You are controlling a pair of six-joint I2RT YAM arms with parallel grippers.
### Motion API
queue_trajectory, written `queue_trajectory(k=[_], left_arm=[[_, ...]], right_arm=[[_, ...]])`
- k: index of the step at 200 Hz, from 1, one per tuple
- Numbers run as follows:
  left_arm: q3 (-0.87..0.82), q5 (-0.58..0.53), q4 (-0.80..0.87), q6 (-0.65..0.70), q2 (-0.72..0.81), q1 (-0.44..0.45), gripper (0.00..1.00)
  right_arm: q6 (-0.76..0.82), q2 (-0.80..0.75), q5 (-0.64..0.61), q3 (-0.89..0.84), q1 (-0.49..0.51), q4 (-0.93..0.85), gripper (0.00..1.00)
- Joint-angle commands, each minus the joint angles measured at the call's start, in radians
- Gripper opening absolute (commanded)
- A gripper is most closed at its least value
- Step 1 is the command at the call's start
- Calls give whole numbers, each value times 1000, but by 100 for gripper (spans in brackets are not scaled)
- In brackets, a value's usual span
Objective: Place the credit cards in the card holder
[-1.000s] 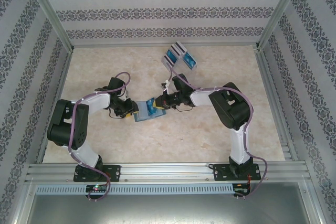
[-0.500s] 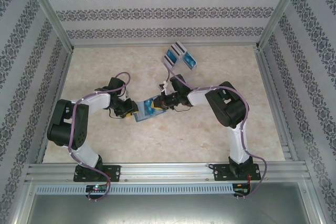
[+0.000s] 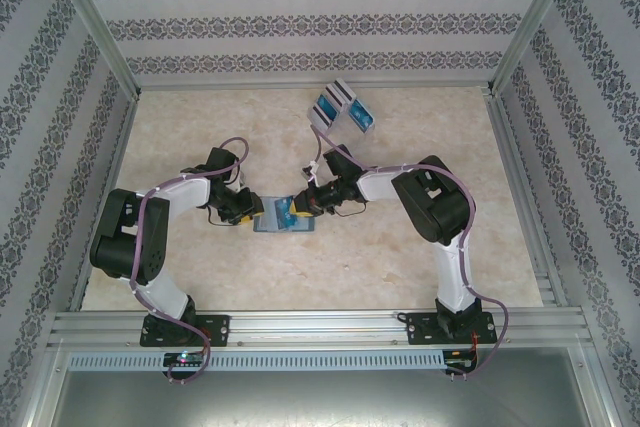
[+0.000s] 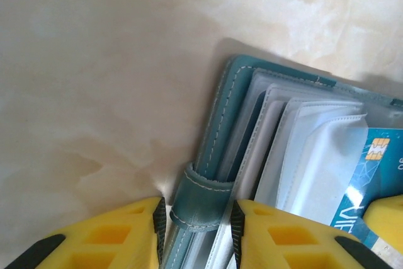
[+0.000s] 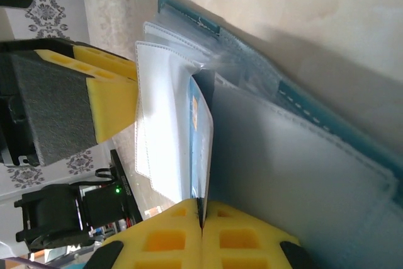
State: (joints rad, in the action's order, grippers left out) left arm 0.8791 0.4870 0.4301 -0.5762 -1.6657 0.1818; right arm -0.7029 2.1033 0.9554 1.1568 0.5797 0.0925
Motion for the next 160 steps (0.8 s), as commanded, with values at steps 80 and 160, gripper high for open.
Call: queue_trajectory(k=[80,160], left_arm=[[-35,-15,-5,-9,-17,1,32],[-39,-38,4,-2,-15,0,30]], right_arm=[[-87,5,-191,83,126,-2,4],[70,-83,-273,111,111,-244,38]])
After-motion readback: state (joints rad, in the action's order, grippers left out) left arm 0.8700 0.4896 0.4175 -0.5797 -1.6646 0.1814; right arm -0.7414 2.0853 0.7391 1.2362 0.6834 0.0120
